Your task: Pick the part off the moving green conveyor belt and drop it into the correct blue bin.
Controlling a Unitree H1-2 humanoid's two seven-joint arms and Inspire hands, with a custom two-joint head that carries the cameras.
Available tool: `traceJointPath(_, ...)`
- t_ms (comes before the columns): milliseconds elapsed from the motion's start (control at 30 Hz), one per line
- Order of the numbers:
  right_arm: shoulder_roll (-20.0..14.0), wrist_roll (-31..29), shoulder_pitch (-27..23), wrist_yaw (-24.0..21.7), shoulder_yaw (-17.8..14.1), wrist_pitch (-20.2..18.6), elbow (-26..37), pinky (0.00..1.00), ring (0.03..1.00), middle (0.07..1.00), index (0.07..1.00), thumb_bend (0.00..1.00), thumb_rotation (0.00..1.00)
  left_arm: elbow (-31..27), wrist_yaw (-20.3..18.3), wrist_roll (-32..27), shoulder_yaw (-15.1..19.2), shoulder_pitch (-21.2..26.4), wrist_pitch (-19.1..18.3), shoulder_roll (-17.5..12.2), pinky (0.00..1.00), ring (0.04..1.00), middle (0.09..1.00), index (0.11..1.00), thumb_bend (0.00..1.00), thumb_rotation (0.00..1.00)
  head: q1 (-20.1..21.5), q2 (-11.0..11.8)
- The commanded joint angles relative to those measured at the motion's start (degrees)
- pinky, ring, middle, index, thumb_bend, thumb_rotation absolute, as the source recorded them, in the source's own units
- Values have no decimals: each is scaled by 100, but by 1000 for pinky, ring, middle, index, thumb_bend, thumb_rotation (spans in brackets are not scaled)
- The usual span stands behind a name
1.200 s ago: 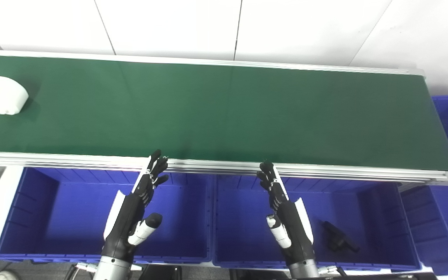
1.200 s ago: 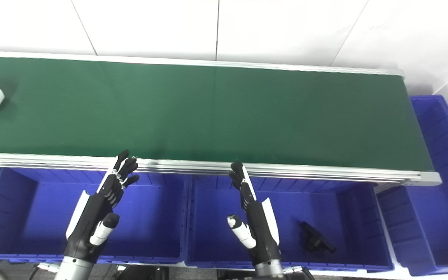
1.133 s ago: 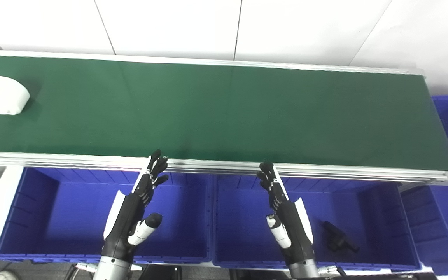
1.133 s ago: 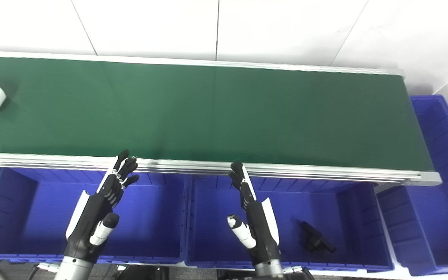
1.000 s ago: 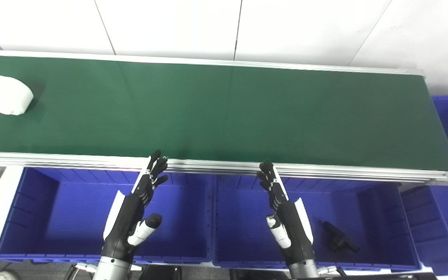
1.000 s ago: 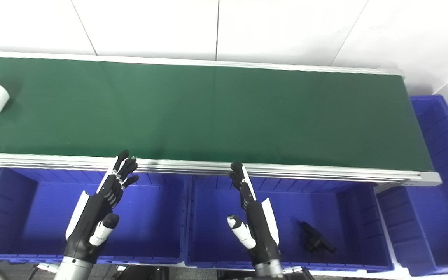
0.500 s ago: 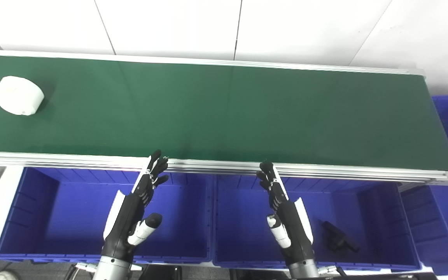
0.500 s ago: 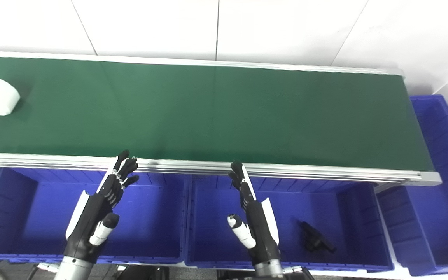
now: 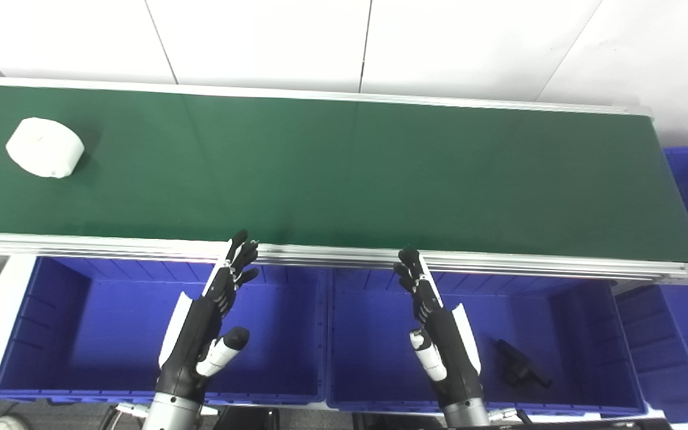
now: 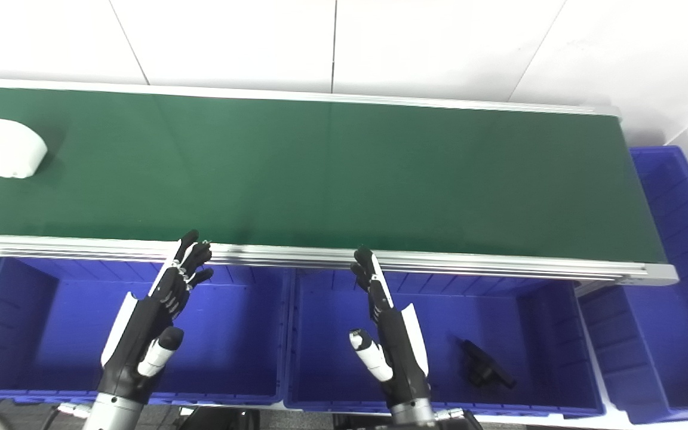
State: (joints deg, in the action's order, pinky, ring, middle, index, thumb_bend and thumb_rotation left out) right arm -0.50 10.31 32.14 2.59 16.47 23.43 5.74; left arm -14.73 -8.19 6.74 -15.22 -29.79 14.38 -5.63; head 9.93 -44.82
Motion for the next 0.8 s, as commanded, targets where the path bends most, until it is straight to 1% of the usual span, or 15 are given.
traceJointPath(0,24,13,-11,-28,32,274,53,958,950,976,998,870,993,-103,-13,-3,-11,19,131,-32,882,944,952,980,977,923,-8,-3)
traceJointPath(67,18,7,-13,-31,31,274,44,962,952,978,1000,871,992,-96,-16,-14,-13,22,136,-34,882,943,952,980,972,920,-8,-3)
traceJointPath(367,-46,-55,-60,-26,4,321,-99,969,954,979,1000,887,991,58,31,60,-54,42,232,29,875,938,944,973,958,914,-170,192)
traceJointPath(433,-84,-98,-114,-12,-17,335,-205,970,954,979,1000,885,991,193,48,102,-75,89,298,65,873,937,944,973,955,915,-348,385)
traceJointPath(467,-97,-102,-133,-1,-24,338,-252,966,951,977,1000,890,993,268,49,111,-85,113,347,73,868,934,944,971,953,912,-371,407)
traceJointPath(500,-117,-122,-158,7,-29,342,-315,964,951,977,1000,893,995,372,58,124,-98,142,413,88,868,935,946,972,950,911,-502,535)
traceJointPath(533,-142,-144,-178,9,-23,345,-362,965,951,976,1000,896,997,456,67,132,-105,162,472,100,866,934,946,972,947,910,-532,567)
traceJointPath(567,-182,-176,-207,23,-12,345,-435,970,955,978,1000,895,998,569,87,157,-114,181,544,124,863,932,945,972,947,907,-720,810)
traceJointPath(600,-215,-208,-228,35,-1,345,-494,973,957,979,1000,891,1000,660,104,181,-120,196,606,142,861,930,942,969,952,905,-751,851)
traceJointPath(633,-249,-247,-253,50,6,346,-569,975,959,979,1000,890,1000,781,122,209,-130,220,689,159,857,927,939,966,953,904,-926,1066)
traceJointPath(700,-293,-293,-284,86,10,347,-684,974,957,978,1000,894,1000,993,128,211,-148,271,843,170,848,923,937,962,945,900,-1049,1223)
traceJointPath(767,-331,-316,-332,137,9,348,-814,972,952,973,1000,909,1000,1173,140,169,-158,318,982,209,844,922,932,946,940,865,-1213,1435)
